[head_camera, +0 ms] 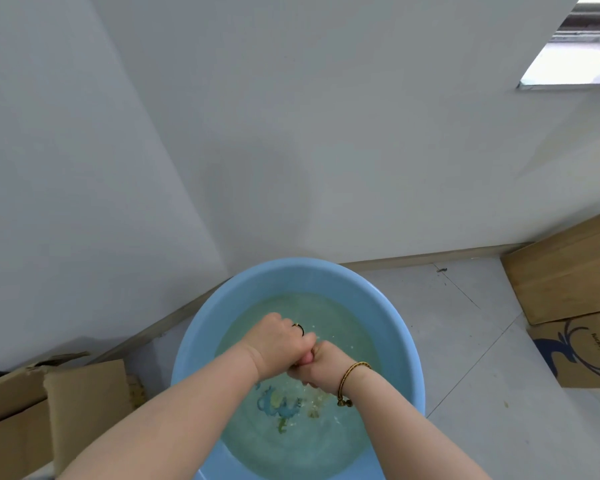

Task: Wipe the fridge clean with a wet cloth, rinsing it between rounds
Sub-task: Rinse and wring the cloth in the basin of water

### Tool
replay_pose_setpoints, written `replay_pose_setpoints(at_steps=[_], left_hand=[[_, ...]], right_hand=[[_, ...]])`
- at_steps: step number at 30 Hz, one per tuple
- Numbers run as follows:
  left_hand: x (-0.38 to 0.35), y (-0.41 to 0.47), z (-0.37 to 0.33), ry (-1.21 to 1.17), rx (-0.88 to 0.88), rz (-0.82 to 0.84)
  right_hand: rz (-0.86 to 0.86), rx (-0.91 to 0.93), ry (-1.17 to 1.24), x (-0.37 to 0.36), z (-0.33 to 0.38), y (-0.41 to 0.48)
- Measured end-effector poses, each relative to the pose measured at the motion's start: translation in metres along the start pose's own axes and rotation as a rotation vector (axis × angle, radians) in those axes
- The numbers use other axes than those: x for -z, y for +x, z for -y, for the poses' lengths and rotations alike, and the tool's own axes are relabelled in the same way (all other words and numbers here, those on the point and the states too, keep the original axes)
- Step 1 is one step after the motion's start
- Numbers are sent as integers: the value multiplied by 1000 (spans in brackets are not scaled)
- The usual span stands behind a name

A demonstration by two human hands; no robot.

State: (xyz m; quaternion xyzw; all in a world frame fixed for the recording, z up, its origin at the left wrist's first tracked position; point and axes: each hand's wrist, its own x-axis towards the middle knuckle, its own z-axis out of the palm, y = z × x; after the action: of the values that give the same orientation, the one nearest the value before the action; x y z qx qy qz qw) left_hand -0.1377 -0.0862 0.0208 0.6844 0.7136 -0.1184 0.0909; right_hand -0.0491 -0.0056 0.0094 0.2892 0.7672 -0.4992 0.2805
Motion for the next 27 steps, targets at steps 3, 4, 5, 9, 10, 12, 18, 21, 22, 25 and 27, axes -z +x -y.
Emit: replay_pose_setpoints(at_steps=[3, 4, 5, 9, 10, 12, 18, 21, 22, 25, 27], left_hand=[[-3, -2, 7, -345, 273, -56], [-2, -5, 7, -505, 416, 4], [-1, -10, 6, -724, 541, 13], [14, -26, -3, -1599, 725, -7], [18, -26, -6, -1710, 724, -57], [30, -25, -14, -1852, 730, -194], [67, -28, -19, -2106, 696, -483], [89, -33, -27, -2142, 572, -506], [98, -35, -32, -2159, 528, -508], [122, -34, -52, -2232, 435, -512], [139, -33, -70, -2228, 339, -480]], right_hand=[[-201, 16, 58, -1, -5, -2], [-251, 8, 116, 0, -9, -4], [-288, -2, 182, 0, -11, -9], [-382, 25, 380, 2, -9, -34], [-388, 44, 395, 2, -5, -40], [-369, 103, 401, 2, 5, -53], [-454, 280, 586, 8, 34, -88], [-609, 311, 743, 23, 40, -113], [-651, 324, 742, 27, 41, -122], [-825, 337, 630, 37, 41, -152], [-962, 354, 581, 41, 37, -175]])
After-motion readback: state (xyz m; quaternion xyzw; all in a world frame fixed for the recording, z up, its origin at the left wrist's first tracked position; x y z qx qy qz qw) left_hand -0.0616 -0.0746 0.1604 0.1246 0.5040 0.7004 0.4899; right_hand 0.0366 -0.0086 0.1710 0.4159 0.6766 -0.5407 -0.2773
